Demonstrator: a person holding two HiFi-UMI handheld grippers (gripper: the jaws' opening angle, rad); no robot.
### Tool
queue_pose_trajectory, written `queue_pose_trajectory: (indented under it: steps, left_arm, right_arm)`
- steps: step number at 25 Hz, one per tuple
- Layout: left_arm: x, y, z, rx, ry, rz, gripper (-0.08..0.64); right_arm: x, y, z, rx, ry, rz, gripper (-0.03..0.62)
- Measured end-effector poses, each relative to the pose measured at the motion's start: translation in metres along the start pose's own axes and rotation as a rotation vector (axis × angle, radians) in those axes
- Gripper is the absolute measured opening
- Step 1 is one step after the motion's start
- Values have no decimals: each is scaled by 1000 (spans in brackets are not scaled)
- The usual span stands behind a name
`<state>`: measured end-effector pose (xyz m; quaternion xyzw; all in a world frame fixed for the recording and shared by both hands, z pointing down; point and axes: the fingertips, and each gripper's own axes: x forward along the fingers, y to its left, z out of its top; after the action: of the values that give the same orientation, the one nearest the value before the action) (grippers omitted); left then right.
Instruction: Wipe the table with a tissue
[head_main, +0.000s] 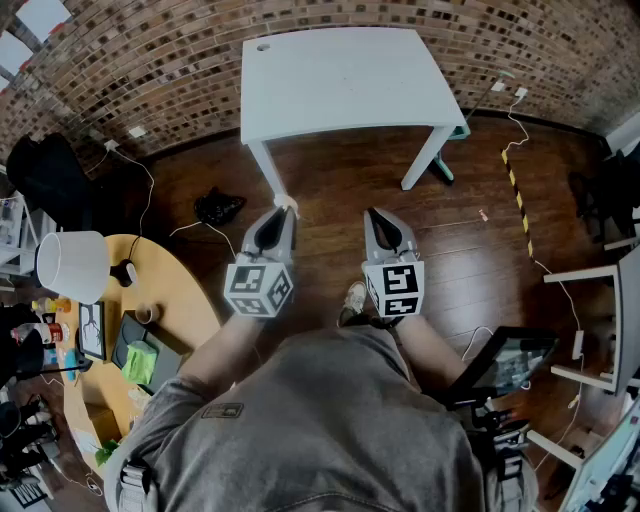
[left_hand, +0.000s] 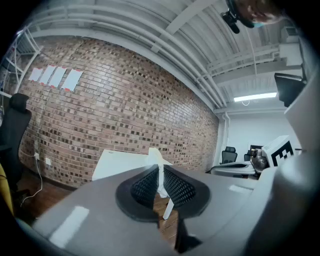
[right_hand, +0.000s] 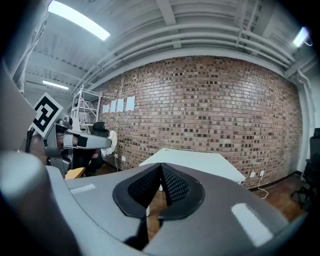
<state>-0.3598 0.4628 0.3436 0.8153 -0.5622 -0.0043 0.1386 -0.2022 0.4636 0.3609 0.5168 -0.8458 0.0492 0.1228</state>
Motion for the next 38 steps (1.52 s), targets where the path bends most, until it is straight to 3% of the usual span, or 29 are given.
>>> queue_pose_trajectory:
  steps: [10, 19, 30, 38]
  left_arm:
    - [109, -36, 5, 1, 4, 18, 29]
    - [154, -38, 4, -4, 50, 17, 29]
    - [244, 7, -2, -45, 99, -16, 29]
    - [321, 47, 8, -50, 101, -68, 29]
  right_arm:
    - [45, -107, 6, 11, -13, 3, 14]
    - [72, -142, 1, 53, 15, 0, 14]
    - [160, -174, 6, 27, 82, -10, 14]
    - [229, -207, 19, 18, 96, -85, 14]
